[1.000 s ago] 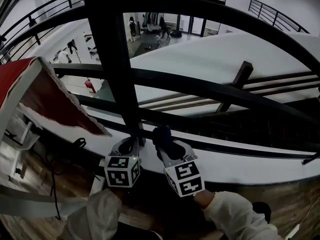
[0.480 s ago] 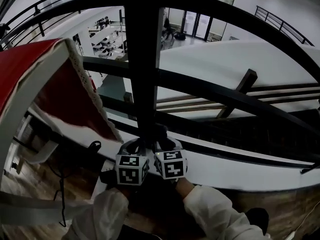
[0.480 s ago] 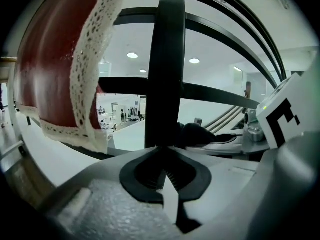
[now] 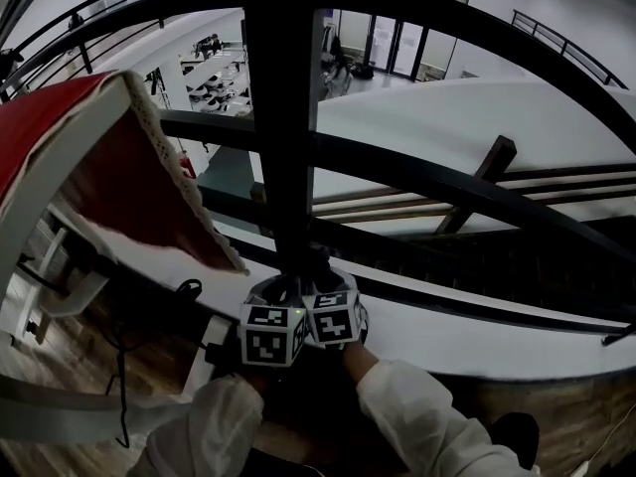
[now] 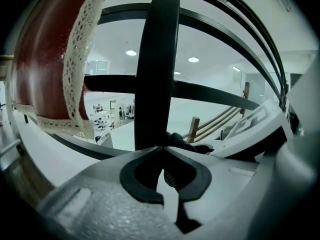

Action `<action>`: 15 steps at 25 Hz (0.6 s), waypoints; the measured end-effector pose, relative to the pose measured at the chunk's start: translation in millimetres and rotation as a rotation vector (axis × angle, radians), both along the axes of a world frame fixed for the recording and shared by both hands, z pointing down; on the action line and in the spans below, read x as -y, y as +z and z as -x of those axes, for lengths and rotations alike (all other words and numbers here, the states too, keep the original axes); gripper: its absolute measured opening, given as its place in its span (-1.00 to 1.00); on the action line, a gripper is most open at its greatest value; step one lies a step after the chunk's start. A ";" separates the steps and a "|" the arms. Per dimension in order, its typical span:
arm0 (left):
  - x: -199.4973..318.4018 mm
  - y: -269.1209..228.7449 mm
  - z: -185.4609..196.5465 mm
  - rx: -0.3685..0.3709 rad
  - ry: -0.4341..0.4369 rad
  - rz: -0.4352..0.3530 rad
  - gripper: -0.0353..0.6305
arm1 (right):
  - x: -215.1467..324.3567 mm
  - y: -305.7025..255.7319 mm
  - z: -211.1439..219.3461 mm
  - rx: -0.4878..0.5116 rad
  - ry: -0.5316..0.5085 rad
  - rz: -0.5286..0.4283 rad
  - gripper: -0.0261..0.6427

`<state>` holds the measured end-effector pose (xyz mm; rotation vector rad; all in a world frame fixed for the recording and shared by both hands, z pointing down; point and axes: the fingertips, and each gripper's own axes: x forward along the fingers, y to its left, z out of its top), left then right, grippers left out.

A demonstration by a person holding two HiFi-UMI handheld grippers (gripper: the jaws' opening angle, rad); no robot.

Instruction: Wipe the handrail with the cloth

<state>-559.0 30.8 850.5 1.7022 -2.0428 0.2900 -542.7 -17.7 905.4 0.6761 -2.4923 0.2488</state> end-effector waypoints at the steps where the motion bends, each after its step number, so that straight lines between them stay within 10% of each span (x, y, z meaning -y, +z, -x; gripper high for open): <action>1: 0.7 -0.7 -1.3 -0.003 -0.002 0.004 -0.88 | 1.0 -0.9 -0.1 0.002 -0.002 -0.007 -0.64; 15: -11.8 -21.6 -26.9 0.120 -0.021 0.042 -0.88 | 16.3 -8.1 -47.7 -0.007 -0.013 -0.005 -0.64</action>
